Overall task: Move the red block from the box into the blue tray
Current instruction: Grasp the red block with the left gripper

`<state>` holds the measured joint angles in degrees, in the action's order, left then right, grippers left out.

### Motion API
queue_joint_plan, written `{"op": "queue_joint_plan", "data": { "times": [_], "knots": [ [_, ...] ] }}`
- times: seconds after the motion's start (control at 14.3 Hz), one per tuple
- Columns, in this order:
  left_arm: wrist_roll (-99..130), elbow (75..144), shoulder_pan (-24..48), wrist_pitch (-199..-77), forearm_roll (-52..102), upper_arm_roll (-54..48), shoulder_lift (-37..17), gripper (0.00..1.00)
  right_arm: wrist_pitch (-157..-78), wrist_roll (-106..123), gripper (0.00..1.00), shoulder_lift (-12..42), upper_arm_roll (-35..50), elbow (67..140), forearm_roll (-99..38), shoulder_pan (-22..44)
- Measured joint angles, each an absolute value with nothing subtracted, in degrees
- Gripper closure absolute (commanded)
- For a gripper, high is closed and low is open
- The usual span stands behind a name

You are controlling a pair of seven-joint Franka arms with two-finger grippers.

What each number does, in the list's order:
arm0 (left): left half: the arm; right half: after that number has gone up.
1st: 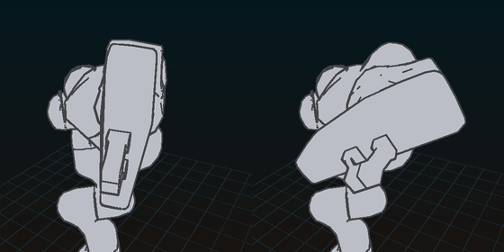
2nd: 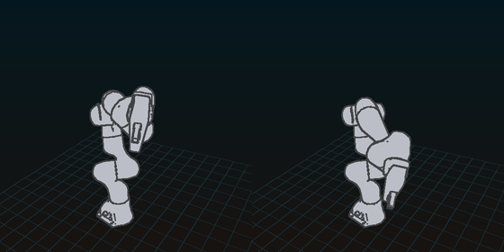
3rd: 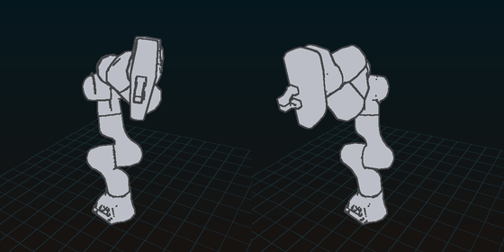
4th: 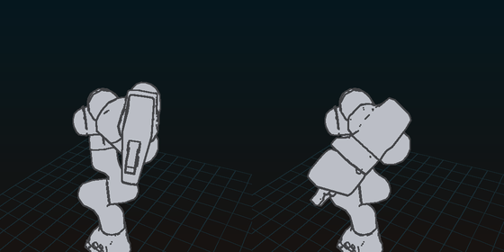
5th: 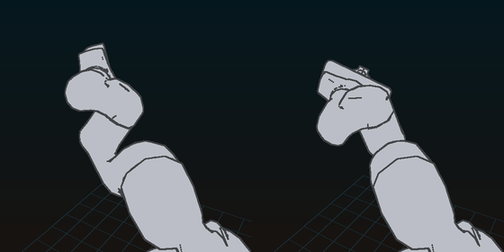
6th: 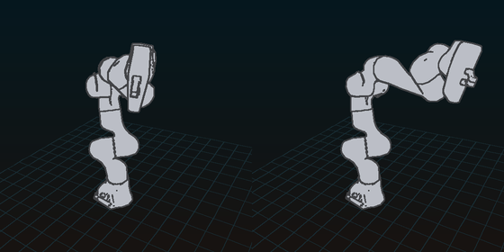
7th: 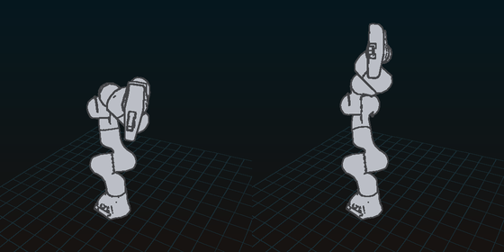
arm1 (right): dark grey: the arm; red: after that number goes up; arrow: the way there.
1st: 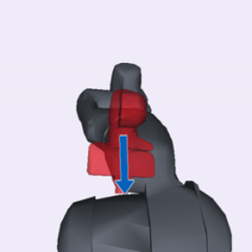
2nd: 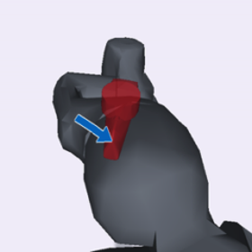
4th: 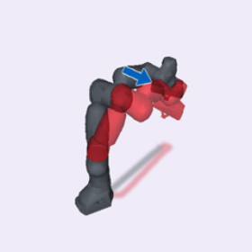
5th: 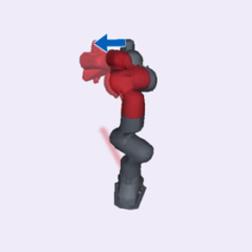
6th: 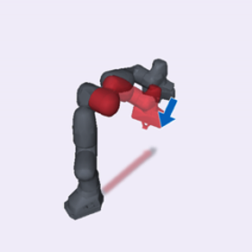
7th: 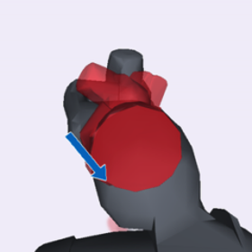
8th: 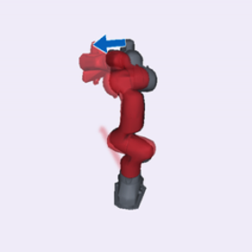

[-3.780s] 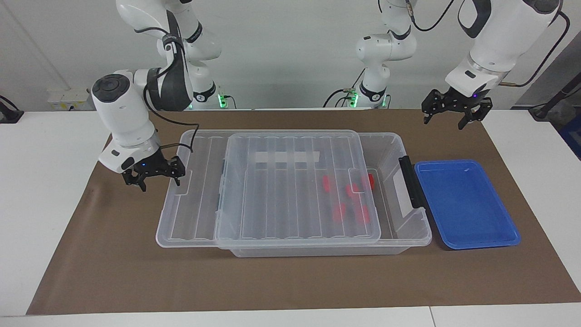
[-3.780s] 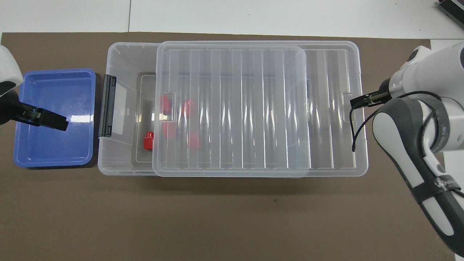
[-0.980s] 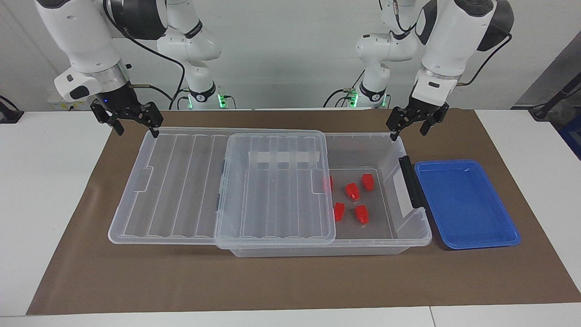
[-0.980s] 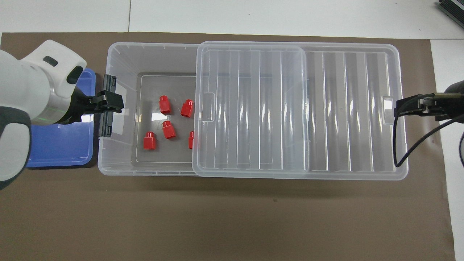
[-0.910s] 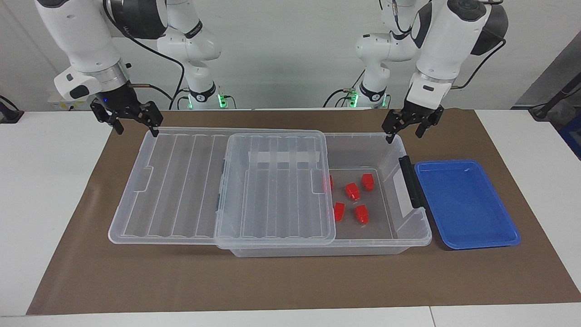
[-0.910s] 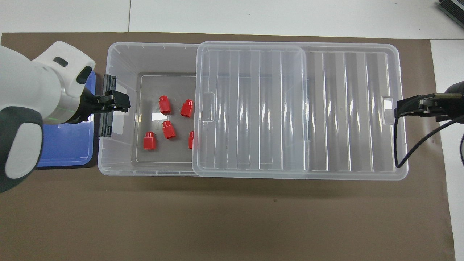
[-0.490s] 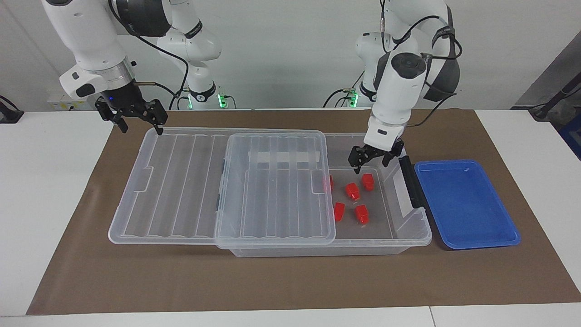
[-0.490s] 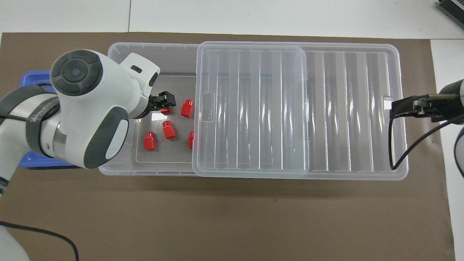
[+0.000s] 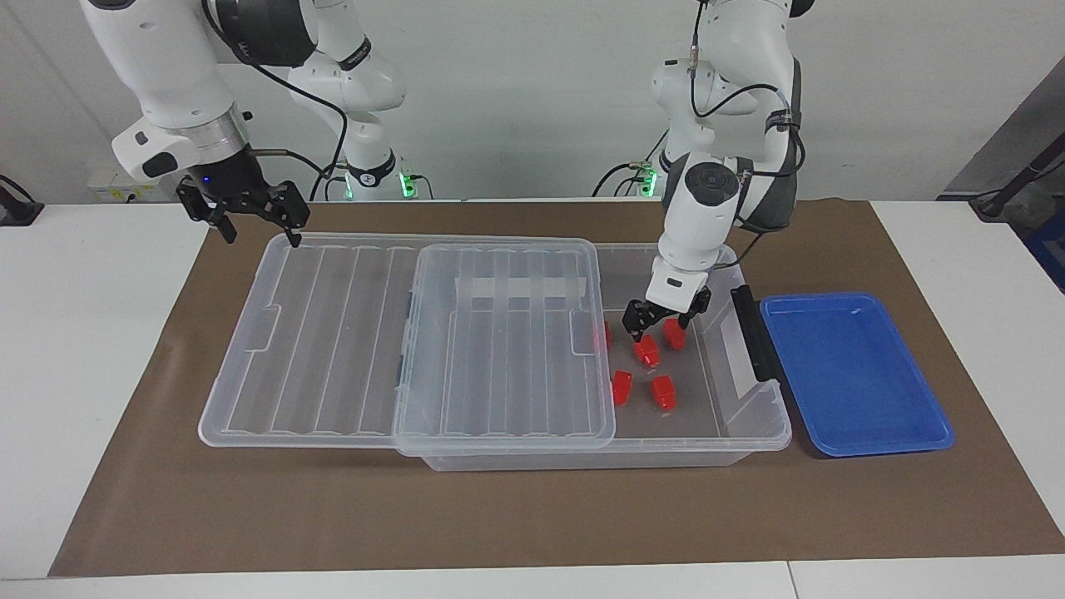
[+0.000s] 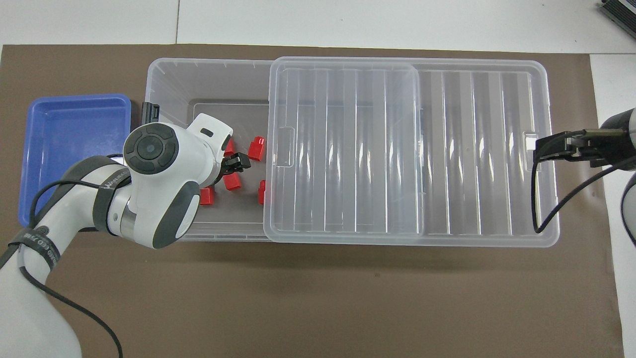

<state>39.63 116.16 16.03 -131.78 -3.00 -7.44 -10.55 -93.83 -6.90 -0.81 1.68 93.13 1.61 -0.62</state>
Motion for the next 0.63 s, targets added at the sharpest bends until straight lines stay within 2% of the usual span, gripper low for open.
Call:
{"op": "queue_joint_plan", "data": {
  "times": [0.35,0.63],
  "knots": [
    [41.85,118.95,16.31,-135.21,-3.0,-7.6,-11.58,0.0,-93.83,-6.95,0.0,-0.8,1.69,93.15,1.61,-0.61],
    [43.79,119.07,17.38,-138.62,-3.0,-7.62,-14.59,0.0,-93.83,-7.01,0.0,-0.8,1.67,93.16,1.61,-0.61]
  ]
}}
